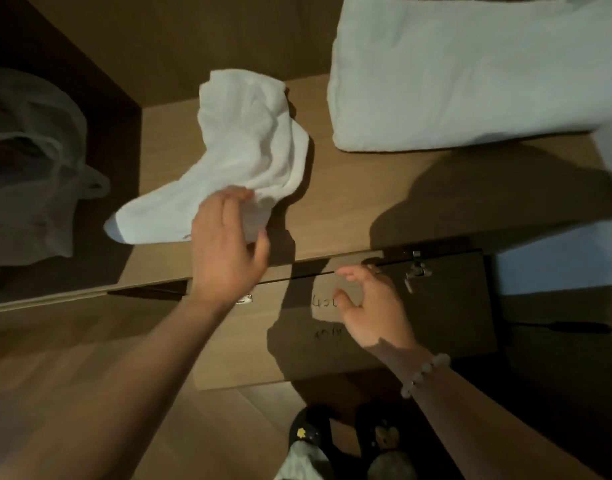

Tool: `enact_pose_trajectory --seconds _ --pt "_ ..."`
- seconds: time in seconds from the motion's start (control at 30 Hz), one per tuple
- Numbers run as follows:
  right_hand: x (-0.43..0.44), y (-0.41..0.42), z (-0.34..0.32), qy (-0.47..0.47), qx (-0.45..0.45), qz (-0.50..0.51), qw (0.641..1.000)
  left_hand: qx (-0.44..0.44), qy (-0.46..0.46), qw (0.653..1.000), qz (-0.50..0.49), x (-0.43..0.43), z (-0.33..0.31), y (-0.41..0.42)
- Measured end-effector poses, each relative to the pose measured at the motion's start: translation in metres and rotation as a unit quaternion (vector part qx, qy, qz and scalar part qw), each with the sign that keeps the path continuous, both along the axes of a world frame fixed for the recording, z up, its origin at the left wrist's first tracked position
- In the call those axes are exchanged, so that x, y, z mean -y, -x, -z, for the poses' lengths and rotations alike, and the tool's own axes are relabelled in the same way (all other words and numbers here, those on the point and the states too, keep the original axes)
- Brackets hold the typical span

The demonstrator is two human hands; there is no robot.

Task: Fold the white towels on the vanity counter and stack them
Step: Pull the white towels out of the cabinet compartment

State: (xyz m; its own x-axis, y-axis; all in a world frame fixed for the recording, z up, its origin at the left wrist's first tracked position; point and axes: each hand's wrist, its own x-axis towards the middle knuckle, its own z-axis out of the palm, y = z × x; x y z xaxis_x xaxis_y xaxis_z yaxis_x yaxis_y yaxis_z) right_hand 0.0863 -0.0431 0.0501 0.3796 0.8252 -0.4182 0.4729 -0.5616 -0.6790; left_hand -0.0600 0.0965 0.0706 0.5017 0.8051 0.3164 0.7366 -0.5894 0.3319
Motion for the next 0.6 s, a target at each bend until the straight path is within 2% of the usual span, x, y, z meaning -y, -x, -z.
enact_pose_trajectory --seconds 0.07,0.13,0.2,0.33,0.47,0.53,0.6 --pt "0.017 0.003 0.016 0.008 0.002 -0.023 1.0 0.012 -0.003 0.996 0.085 0.045 0.031 0.009" --pt "0.025 -0.002 0.041 -0.001 0.009 -0.034 0.999 -0.021 0.055 0.99 0.131 0.081 0.076 0.018" --pt "0.022 -0.011 0.076 -0.004 0.029 -0.025 0.999 -0.073 0.126 0.981 0.129 0.1 0.134 0.026" --pt "-0.007 -0.02 0.16 -0.027 0.088 -0.012 0.996 -0.051 0.151 0.987 0.011 0.072 0.236 0.032" --pt "-0.043 -0.028 0.231 -0.067 0.114 -0.01 0.991 0.014 0.15 0.977 -0.149 0.014 0.301 0.021" --pt "-0.058 -0.038 0.256 -0.079 0.138 -0.015 0.987 0.02 0.162 0.967 -0.194 -0.013 0.33 0.017" --pt "-0.063 -0.047 0.276 -0.103 0.152 -0.037 0.982 0.039 0.124 0.967 -0.218 -0.037 0.353 0.01"
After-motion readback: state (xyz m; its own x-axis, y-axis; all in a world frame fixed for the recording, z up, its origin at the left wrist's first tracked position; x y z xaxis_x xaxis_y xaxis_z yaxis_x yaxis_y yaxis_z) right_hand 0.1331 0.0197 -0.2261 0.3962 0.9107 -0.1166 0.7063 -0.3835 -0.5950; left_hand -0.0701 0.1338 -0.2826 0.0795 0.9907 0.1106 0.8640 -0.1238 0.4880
